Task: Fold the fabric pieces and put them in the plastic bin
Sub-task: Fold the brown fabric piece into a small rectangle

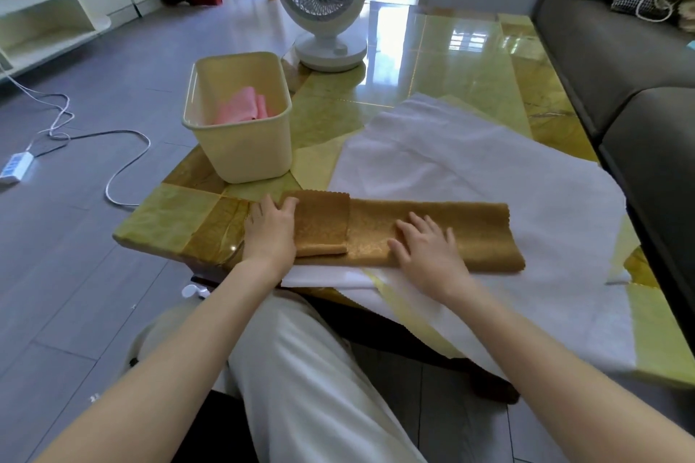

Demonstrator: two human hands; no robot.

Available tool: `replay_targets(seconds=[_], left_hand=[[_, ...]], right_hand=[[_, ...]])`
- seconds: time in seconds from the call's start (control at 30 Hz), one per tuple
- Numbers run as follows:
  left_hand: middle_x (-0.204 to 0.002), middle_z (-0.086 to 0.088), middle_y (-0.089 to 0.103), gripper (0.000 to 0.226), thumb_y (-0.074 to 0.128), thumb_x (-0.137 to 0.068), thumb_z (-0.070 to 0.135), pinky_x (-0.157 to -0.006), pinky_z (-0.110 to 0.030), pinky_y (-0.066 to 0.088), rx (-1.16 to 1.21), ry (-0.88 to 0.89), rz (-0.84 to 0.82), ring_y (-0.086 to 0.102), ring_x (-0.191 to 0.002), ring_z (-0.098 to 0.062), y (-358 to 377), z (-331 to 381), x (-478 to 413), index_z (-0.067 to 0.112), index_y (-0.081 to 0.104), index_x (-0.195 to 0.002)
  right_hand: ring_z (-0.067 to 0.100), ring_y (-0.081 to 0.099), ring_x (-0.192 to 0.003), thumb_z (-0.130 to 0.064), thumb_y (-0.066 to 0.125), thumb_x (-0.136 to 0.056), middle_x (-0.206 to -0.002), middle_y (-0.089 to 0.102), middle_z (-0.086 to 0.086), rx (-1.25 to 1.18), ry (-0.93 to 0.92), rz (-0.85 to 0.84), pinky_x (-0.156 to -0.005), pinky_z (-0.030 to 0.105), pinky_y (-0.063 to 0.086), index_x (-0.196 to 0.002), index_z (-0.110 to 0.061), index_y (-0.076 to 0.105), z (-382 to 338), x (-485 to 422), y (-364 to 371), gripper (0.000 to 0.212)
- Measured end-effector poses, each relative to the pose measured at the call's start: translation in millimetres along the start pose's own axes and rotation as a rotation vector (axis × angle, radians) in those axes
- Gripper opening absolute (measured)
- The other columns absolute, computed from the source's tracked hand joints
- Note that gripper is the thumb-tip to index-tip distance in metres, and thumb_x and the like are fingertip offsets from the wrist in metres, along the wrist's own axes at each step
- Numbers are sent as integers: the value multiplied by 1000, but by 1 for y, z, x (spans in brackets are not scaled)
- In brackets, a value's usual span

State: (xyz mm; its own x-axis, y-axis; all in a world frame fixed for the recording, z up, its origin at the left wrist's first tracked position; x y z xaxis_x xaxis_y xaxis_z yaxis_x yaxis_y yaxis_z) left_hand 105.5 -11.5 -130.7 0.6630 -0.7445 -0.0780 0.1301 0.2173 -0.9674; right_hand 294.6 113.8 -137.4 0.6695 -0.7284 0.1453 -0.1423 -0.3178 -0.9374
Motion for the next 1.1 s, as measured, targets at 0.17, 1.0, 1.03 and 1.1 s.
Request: replay_targets(seconds=[0.17, 1.0, 1.03, 1.1], left_hand=[[-121, -10, 45, 45, 45, -88, -3, -94, -32, 40, 113, 204, 42, 45, -109, -24, -1, 51, 0, 13, 47, -130], [-150, -6, 26, 50, 42, -94, 45, -109, -49, 21, 16, 427, -302, 22, -136, -28, 51, 154, -3, 30, 33, -140], [-145, -5, 32, 46, 45, -94, 42, -107, -47, 23, 72, 415, -290, 26, -133, -27, 49, 153, -4, 29, 38, -137], [-133, -5, 47, 35, 44, -95, 37, -101, -44, 27, 212, 362, -230, 35, -125, -26, 42, 153, -6, 26, 47, -129]], right_hand=[[19, 10, -146, -38, 39, -98, -157, 19, 0, 72, 90, 14, -118, 47, 10, -146, -18, 28, 47, -15, -27, 53], [26, 56, -111, -24, 73, -77, -110, 59, 4, -574, 406, 321, -87, 34, 45, -133, -10, 34, 83, 31, -59, 69], [25, 59, -105, -22, 72, -77, -97, 59, -2, -544, 349, 379, -80, 31, 45, -131, -11, 34, 76, 31, -60, 66], [25, 63, -94, -16, 69, -78, -85, 59, -5, -546, 234, 464, -73, 30, 44, -127, -12, 35, 58, 29, -60, 60]])
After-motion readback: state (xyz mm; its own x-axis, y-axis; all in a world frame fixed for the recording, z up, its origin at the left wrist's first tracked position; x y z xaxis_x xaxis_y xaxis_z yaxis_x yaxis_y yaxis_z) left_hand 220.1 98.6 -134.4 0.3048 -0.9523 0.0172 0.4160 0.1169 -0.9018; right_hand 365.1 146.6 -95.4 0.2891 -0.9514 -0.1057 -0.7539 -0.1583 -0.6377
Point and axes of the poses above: each hand's wrist, its own x-axis away from the middle knuckle, its own y-axis out of the palm, z = x × y, the point moved 1 cm from there along -x, towards the middle knuckle
